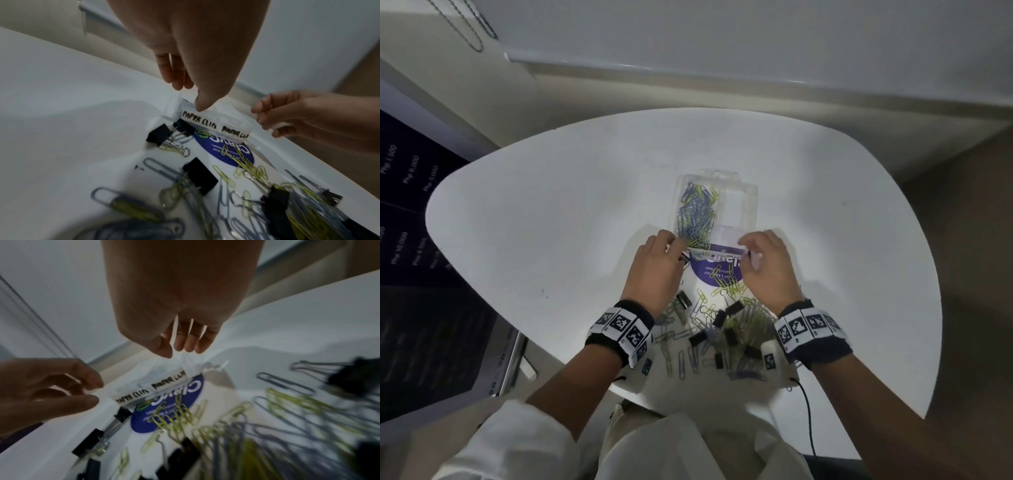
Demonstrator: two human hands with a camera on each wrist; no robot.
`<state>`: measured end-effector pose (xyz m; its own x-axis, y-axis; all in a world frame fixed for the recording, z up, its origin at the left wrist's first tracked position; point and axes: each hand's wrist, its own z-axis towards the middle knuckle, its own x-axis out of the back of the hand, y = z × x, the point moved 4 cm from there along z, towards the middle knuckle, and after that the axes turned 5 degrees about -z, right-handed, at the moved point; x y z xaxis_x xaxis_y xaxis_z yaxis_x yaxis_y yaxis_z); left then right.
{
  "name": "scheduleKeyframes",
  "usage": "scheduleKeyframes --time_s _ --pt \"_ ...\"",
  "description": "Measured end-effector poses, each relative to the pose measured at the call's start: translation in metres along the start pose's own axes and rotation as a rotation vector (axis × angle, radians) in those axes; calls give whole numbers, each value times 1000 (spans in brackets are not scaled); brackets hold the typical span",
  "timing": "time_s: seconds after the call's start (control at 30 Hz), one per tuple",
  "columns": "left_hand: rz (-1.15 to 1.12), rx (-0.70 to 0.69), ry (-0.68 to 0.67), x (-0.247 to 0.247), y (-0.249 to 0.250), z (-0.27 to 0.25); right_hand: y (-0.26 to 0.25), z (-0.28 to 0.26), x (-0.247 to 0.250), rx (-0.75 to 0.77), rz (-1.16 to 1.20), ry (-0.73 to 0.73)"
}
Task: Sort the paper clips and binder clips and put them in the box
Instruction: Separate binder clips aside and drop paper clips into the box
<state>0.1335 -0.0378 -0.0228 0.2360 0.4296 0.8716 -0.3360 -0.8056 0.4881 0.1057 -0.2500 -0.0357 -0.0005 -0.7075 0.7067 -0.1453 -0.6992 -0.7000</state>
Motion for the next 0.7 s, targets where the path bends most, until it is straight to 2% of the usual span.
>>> scheduleKeyframes --time_s 0.07,0.17,0.23,0.3,0.47,0.57,0.7 --pt "-3 11 -11 -3 1 -11 19 -13 3 -116 -21 15" --pt "38 69 -98 -18 -1 -28 41 -32 -5 -185 -192 -109" --pt "50 145 -147 -28 -2 -39 44 -41 -15 -169 -233 -201" --pt "40 184 -179 -35 -1 -45 40 -47 -24 -116 -219 -224" --pt "10 38 -237 -51 19 -53 26 -53 -42 -46 -127 -272" --pt "-29 37 -238 -52 20 -57 16 -57 -44 -18 -52 -341" --pt "-57 71 -212 -37 6 -67 18 -60 -38 -46 -19 -246"
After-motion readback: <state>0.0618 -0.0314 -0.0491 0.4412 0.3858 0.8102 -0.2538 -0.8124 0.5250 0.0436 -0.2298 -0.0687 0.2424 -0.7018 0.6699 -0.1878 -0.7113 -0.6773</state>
